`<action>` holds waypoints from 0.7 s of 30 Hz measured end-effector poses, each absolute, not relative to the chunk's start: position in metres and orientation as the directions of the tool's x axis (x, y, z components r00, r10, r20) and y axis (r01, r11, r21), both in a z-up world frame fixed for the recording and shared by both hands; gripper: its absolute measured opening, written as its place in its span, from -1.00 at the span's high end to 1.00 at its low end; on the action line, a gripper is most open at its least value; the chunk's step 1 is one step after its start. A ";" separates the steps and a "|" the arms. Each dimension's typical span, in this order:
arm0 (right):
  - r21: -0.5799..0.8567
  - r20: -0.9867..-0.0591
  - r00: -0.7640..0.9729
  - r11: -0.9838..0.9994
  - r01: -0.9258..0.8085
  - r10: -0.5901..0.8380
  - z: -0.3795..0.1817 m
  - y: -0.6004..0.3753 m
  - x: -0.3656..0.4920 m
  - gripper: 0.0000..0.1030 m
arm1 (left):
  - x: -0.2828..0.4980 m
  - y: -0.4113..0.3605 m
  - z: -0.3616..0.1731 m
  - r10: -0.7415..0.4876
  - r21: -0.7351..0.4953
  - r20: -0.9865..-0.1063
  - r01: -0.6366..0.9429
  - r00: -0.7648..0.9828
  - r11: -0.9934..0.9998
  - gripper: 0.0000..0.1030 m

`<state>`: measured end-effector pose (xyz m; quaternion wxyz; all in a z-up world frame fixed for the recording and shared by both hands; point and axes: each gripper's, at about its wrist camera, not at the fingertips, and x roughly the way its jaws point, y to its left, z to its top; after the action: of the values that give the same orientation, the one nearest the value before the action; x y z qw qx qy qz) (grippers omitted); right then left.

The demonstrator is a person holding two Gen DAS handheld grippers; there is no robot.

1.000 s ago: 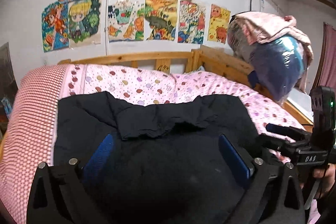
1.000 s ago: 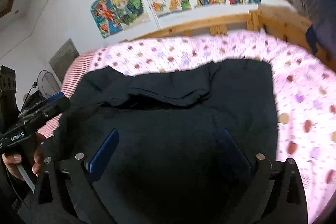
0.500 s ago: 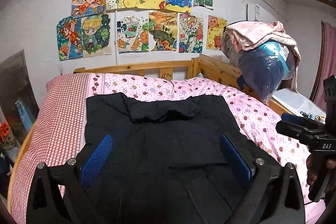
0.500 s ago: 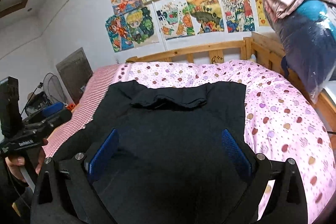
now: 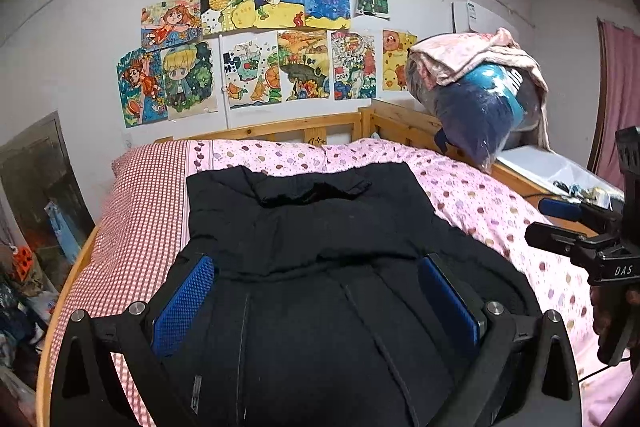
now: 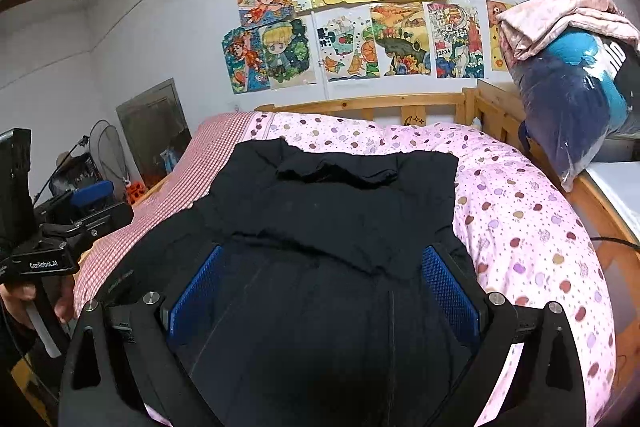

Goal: Fold large clothes
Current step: 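Slide both grippers under the folded hem edge of the black jacket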

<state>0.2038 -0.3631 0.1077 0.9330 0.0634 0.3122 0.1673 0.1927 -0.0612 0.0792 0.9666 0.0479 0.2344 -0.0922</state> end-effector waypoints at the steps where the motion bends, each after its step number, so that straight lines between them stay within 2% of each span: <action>1: 0.224 -0.559 0.750 0.935 -0.275 0.354 0.108 -0.363 0.197 -0.87 | 0.188 -0.061 0.078 -0.157 0.051 -0.464 0.204 0.872 0.978 -1.00; 8: 0.193 -0.555 0.760 0.941 -0.278 0.338 0.100 -0.358 0.155 -0.87 | 0.151 -0.057 0.061 -0.151 0.099 -0.477 0.224 0.866 0.970 -1.00; 21: 0.102 -0.578 0.759 0.949 -0.297 0.300 0.062 -0.348 0.091 -0.87 | 0.106 -0.033 0.007 -0.127 0.106 -0.531 0.215 0.838 0.971 -1.00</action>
<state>0.0907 -0.3484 0.0622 0.9378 0.0024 0.3085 0.1589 0.1059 -0.0329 0.0066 0.9551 0.0809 0.2705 -0.0895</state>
